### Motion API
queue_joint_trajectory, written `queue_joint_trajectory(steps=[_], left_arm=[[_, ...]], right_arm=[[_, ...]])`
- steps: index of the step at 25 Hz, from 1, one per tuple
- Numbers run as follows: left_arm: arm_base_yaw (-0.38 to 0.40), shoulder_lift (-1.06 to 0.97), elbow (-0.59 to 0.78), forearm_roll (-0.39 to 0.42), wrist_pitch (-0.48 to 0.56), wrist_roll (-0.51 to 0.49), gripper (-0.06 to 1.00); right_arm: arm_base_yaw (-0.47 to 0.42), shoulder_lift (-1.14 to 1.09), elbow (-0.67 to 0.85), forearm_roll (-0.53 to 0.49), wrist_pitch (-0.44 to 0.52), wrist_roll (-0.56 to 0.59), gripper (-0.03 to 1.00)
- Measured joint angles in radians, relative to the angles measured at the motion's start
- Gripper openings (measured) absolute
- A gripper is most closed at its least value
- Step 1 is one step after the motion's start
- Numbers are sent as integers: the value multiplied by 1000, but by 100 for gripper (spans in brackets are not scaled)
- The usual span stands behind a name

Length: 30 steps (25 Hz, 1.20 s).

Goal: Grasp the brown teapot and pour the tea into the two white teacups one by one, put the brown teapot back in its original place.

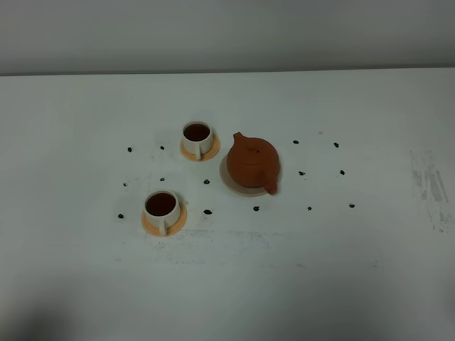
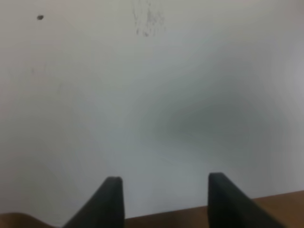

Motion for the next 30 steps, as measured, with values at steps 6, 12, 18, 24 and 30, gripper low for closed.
queue_joint_trajectory(steps=[6, 12, 18, 24, 30], left_arm=[[0, 0, 0, 0, 0, 0, 29], [0, 0, 0, 0, 0, 0, 29], [0, 0, 0, 0, 0, 0, 29], [0, 0, 0, 0, 0, 0, 29], [0, 0, 0, 0, 0, 0, 29]], right_arm=[[23, -85, 25, -12, -43, -42, 39], [56, -113, 27, 84, -55, -55, 39], [57, -113, 27, 167, -64, -55, 39], [57, -113, 28, 188, -73, -55, 39], [57, -125, 28, 196, -76, -55, 39]])
